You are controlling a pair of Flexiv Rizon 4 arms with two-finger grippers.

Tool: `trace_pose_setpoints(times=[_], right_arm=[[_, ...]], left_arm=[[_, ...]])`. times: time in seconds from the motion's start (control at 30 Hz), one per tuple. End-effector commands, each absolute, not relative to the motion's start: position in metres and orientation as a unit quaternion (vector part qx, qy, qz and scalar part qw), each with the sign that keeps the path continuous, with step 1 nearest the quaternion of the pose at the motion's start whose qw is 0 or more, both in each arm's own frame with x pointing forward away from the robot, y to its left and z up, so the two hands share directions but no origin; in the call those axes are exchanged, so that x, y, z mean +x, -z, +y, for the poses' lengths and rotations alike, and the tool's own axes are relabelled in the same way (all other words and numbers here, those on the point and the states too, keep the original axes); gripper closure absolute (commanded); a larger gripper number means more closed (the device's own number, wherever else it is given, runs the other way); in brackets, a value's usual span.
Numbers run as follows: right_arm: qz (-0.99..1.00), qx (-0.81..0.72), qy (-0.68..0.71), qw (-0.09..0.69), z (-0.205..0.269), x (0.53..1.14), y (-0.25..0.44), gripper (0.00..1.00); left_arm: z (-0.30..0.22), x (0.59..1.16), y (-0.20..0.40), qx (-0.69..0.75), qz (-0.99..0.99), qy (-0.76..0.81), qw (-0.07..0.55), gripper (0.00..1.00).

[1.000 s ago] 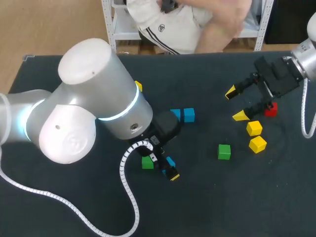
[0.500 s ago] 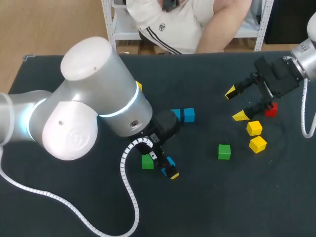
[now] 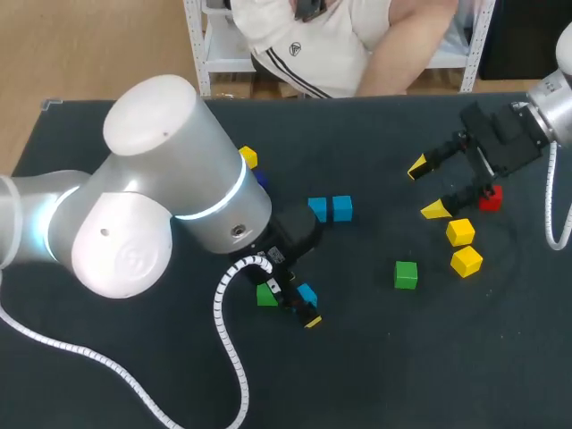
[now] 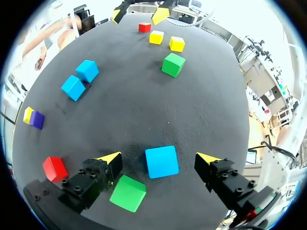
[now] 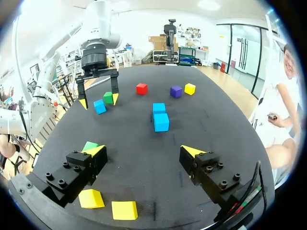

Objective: Place the blue cubes, place green cubes on the blue cubes, place the yellow cubes on the green cubes, then place the red cubes on the yellow cubes, and place purple cube on the red cubes.

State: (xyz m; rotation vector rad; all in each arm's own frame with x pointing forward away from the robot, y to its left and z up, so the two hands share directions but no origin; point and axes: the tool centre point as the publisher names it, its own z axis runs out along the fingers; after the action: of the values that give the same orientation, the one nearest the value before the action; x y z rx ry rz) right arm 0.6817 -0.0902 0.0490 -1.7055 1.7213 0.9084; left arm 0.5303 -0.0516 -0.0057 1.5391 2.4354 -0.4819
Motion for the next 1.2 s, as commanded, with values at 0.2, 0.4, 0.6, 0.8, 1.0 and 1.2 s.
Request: trace_pose_setpoints(times=[0.2,0.4,0.6,0.8,1.0,1.2], right_arm=[[0.639,-0.634,-0.338,0.274,-0.090,0.681,-0.049,0.00],[0.639,-0.634,-0.338,0.274,-0.090,0.681,-0.049,0.00],[0.639,-0.634,-0.338,0.274,-0.090,0.681,-0.049,0.00],[0.639,-0.634,-0.338,0.274,-0.090,0.681,-0.049,0.00],[0.639,-0.634,-0.338,0.274,-0.090,0.681,-0.049,0.00],[0.639,-0.634,-0.338,0.274,-0.090,0.681,-0.049,0.00]], left_arm=[[-0.049,0.542,0.015,0.534,0.821,0.173,0.108,0.03],[-0.045,0.545,0.015,0.537,0.820,0.172,0.101,0.35],[-0.045,0.546,0.015,0.540,0.818,0.173,0.098,0.83],[-0.047,0.547,0.021,0.545,0.813,0.180,0.099,1.00],[-0.048,0.552,0.011,0.561,0.802,0.173,0.110,1.00],[-0.049,0.560,0.002,0.581,0.790,0.165,0.106,1.00]])
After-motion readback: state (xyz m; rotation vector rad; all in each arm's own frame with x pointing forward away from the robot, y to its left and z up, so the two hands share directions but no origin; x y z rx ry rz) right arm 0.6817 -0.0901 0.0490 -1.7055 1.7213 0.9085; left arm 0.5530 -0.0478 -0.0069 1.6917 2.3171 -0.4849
